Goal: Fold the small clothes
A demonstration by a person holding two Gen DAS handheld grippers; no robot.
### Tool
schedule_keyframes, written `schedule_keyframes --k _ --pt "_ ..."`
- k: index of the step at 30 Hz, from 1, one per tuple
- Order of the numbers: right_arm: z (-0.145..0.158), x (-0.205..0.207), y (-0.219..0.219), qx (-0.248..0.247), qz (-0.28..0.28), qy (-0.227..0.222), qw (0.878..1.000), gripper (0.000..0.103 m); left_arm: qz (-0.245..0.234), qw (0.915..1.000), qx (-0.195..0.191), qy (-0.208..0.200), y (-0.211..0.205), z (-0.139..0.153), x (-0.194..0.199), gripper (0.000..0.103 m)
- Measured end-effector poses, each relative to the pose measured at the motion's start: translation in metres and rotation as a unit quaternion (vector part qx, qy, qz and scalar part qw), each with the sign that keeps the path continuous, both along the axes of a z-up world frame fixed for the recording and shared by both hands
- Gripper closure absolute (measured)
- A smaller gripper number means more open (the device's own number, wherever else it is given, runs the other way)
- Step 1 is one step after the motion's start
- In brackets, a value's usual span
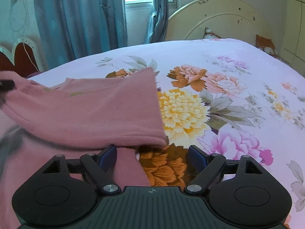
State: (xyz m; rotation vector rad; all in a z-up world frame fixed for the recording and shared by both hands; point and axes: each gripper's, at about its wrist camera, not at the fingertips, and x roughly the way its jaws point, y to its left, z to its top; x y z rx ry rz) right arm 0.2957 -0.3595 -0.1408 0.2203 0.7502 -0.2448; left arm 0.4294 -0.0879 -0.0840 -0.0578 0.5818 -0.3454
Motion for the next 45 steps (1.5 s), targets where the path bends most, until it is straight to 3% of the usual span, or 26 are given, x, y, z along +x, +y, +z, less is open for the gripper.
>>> schedule_keyframes --k 2,4,5,8,11,18,24,25,26,27,28,29,34,38,41,43,44,45 --pt "0.0 0.006 0.004 0.004 0.003 -0.003 1.0 0.021 0.008 0.9999 -0.003 -0.008 0.01 0.007 0.002 0.096" --pt "-0.001 0.013 0.009 0.001 0.011 -0.004 1.0 0.049 0.022 0.9997 -0.002 -0.013 0.021 0.008 0.002 0.096" --pt "-0.002 0.018 0.01 0.006 0.014 0.002 1.0 0.07 0.029 0.9995 -0.001 -0.012 0.027 0.008 0.003 0.096" --pt "-0.006 0.025 0.011 0.011 0.015 0.004 1.0 0.071 0.05 0.9987 0.002 0.005 0.045 -0.002 0.005 0.096" --pt "-0.007 0.022 0.006 0.01 0.005 0.003 1.0 0.096 0.064 0.9975 0.022 0.019 0.055 -0.022 0.005 0.096" --pt "-0.009 0.013 0.005 -0.011 0.001 0.022 1.0 0.096 0.062 0.9913 0.079 0.086 0.064 -0.076 0.005 0.094" --pt "0.012 -0.008 0.002 0.016 0.017 0.012 1.0 0.095 0.084 0.9897 0.089 0.075 0.082 -0.061 -0.003 0.061" --pt "0.017 -0.009 0.0 0.021 0.013 0.002 1.0 0.091 0.093 0.9896 0.089 0.063 0.087 -0.055 -0.008 0.057" --pt "0.021 -0.009 -0.002 0.021 0.008 -0.005 1.0 0.071 0.095 0.9902 0.09 0.05 0.088 -0.051 -0.013 0.057" --pt "0.024 -0.007 -0.003 0.015 0.003 -0.017 1.0 0.037 0.093 0.9907 0.093 0.034 0.088 -0.046 -0.019 0.055" --pt "0.027 -0.004 -0.004 0.008 0.001 -0.024 1.0 0.026 0.089 0.991 0.098 0.022 0.086 -0.041 -0.022 0.054" --pt "0.029 0.002 -0.004 0.001 0.004 -0.031 1.0 0.024 0.08 0.9915 0.102 0.01 0.082 -0.036 -0.024 0.054" --pt "0.024 0.046 -0.009 -0.001 0.018 -0.026 0.999 0.024 0.037 0.9931 0.109 0.02 0.054 -0.041 -0.011 0.051" --pt "0.007 0.092 -0.023 0.019 0.016 -0.008 1.0 0.043 0.033 0.9901 0.13 0.043 0.041 -0.059 0.001 0.051" --pt "-0.008 0.124 -0.033 0.047 0.017 0.005 0.999 0.043 0.034 0.9869 0.135 0.082 0.042 -0.075 0.008 0.05" --pt "-0.014 0.138 -0.036 0.054 0.023 0.003 0.998 0.043 0.04 0.9875 0.127 0.084 0.046 -0.082 0.008 0.046" --pt "-0.015 0.145 -0.036 0.052 0.027 0.001 0.998 0.047 0.044 0.9875 0.125 0.085 0.048 -0.082 0.008 0.044" --pt "-0.016 0.151 -0.035 0.044 0.033 0.002 0.998 0.058 0.046 0.9877 0.122 0.086 0.049 -0.083 0.008 0.043"
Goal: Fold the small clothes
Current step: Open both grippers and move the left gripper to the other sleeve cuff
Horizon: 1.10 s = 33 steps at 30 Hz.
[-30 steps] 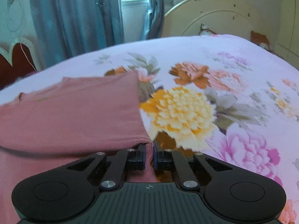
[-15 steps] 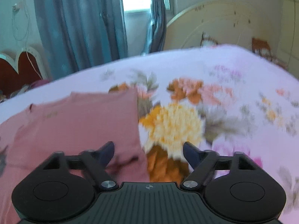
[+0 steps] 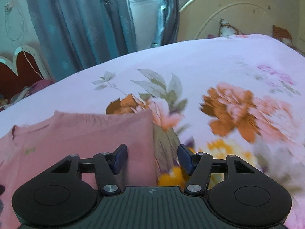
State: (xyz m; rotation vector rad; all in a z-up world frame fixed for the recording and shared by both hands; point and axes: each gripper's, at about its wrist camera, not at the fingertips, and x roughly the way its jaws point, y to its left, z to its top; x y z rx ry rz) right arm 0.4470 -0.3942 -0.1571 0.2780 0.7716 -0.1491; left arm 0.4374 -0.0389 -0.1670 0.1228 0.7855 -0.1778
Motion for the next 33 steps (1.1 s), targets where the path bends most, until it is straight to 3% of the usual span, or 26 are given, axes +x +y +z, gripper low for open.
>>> schedule_keyframes --k 2,3,4,5,7,9,13,15,21,28,29,31,32,33 --pt "-0.001 0.009 0.003 -0.007 0.009 -0.001 1.0 0.071 0.003 1.0 0.0 -0.001 0.0 -0.001 0.002 0.04" --pt "-0.001 0.011 0.005 -0.006 0.017 -0.002 1.0 0.088 0.005 1.0 0.002 -0.002 -0.001 -0.002 0.002 0.038" --pt "0.0 0.012 0.01 -0.017 0.02 -0.004 1.0 0.089 0.008 1.0 0.002 -0.002 -0.002 -0.003 0.003 0.037" --pt "0.002 0.01 0.017 -0.037 0.025 -0.012 0.999 0.097 0.012 0.9999 0.002 -0.002 -0.002 -0.002 0.004 0.037" --pt "0.005 0.005 0.024 -0.078 0.019 -0.035 0.996 0.097 0.017 0.9999 0.002 -0.002 -0.005 -0.002 0.005 0.037" --pt "-0.006 0.008 0.021 -0.109 -0.004 -0.024 0.994 0.101 0.018 0.9998 0.007 -0.005 -0.006 -0.003 0.006 0.035" --pt "-0.008 0.01 0.023 -0.122 0.001 -0.021 0.992 0.101 0.04 0.9991 0.01 -0.005 -0.001 -0.007 0.011 0.01" --pt "0.001 0.004 0.026 -0.128 0.004 -0.027 0.991 0.1 0.05 0.9986 -0.012 0.008 0.007 -0.007 0.015 0.01" --pt "0.019 -0.016 0.048 -0.093 0.039 -0.042 0.994 0.1 0.04 0.999 0.019 -0.002 -0.002 -0.003 0.011 0.013" --pt "-0.004 -0.034 0.085 -0.102 0.072 -0.006 0.992 0.098 0.042 0.9988 0.021 0.016 0.001 0.005 0.01 0.015" --pt "-0.004 -0.035 0.087 -0.107 0.066 -0.003 0.992 0.09 0.041 0.9987 0.025 0.016 0.001 0.007 0.008 0.015" --pt "0.0 -0.035 0.086 -0.099 0.053 0.007 0.994 0.064 0.037 0.9988 0.03 0.015 0.004 0.011 0.004 0.015" --pt "0.004 -0.036 0.085 -0.086 0.049 0.005 0.995 0.03 0.037 0.9988 0.028 0.014 0.008 0.014 0.001 0.015" --pt "0.01 -0.041 0.087 -0.076 0.047 -0.007 0.996 0.02 0.037 0.999 0.024 0.013 0.011 0.017 0.0 0.015"
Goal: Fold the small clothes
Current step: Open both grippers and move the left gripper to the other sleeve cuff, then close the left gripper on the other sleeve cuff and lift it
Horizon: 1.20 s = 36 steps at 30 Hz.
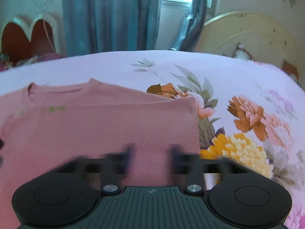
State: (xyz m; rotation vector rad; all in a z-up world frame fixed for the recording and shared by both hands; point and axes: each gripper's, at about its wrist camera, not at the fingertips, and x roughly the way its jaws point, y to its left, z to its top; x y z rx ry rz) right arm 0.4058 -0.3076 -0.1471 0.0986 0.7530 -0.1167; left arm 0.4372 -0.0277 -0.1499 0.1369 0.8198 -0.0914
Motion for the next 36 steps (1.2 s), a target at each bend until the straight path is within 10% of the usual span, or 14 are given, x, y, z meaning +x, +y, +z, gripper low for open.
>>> schedule_keyframes --k 9,12,26,36 --pt "0.023 -0.018 0.06 0.044 0.034 -0.002 0.998 0.021 0.008 0.9998 -0.017 -0.011 0.056 0.023 -0.02 0.014" --pt "0.025 -0.016 0.091 0.047 0.055 0.006 0.997 0.052 0.025 0.9994 -0.021 -0.008 0.087 0.025 -0.025 0.014" --pt "0.018 0.009 0.218 0.043 0.119 0.024 0.992 0.052 0.146 0.9885 -0.038 -0.005 0.242 0.029 -0.041 0.014" --pt "0.012 0.01 0.23 0.029 0.109 0.024 0.993 0.052 0.263 0.9632 -0.055 -0.015 0.351 0.029 -0.06 0.014"
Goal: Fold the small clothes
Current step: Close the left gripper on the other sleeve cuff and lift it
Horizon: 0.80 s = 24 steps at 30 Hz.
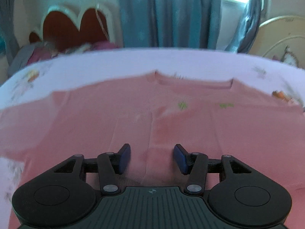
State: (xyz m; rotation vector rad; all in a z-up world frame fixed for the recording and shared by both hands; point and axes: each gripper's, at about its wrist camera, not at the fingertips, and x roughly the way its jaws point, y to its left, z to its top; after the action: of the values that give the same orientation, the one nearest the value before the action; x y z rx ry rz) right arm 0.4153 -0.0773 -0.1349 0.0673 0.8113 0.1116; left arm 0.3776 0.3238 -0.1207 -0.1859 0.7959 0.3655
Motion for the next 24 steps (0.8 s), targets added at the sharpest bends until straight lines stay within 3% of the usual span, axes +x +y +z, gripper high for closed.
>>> schedule_keyframes --k 2,5,7,9,12,14,16,19,21,24 --pt "-0.014 0.004 0.004 0.004 0.007 0.036 0.999 0.052 0.034 0.9994 -0.008 -0.004 0.022 -0.002 -0.003 0.014" --pt "-0.013 0.001 0.007 -0.007 0.008 0.025 1.0 0.052 0.077 0.9966 -0.03 -0.003 0.057 -0.01 0.001 0.016" --pt "-0.013 0.002 0.007 -0.003 0.005 0.027 1.0 0.052 0.096 0.9934 -0.063 -0.004 0.076 -0.019 0.005 0.023" --pt "-0.014 0.001 0.008 -0.003 0.005 0.027 1.0 0.052 0.111 0.989 -0.097 -0.016 0.09 -0.027 0.011 0.024" --pt "-0.014 0.0 0.007 -0.003 0.006 0.026 1.0 0.052 0.114 0.9882 -0.095 -0.038 0.096 -0.03 0.019 0.025" --pt "-0.012 0.002 0.007 0.001 0.003 0.027 1.0 0.052 0.117 0.9877 -0.091 -0.051 0.098 -0.031 0.024 0.034" --pt "-0.008 0.002 0.004 0.007 -0.002 0.02 1.0 0.052 0.128 0.9862 -0.086 -0.061 0.099 -0.032 0.025 0.06" --pt "-0.016 0.002 0.002 0.002 -0.005 0.024 1.0 0.052 0.138 0.9831 -0.093 -0.076 0.108 -0.036 0.029 0.086" --pt "-0.015 0.002 0.005 -0.009 0.002 0.021 1.0 0.052 0.133 0.9828 -0.096 -0.084 0.109 -0.035 0.029 0.091" --pt "-0.011 0.003 -0.003 0.016 -0.005 0.025 1.0 0.052 0.104 0.9861 -0.072 -0.107 0.094 -0.021 0.027 0.093"
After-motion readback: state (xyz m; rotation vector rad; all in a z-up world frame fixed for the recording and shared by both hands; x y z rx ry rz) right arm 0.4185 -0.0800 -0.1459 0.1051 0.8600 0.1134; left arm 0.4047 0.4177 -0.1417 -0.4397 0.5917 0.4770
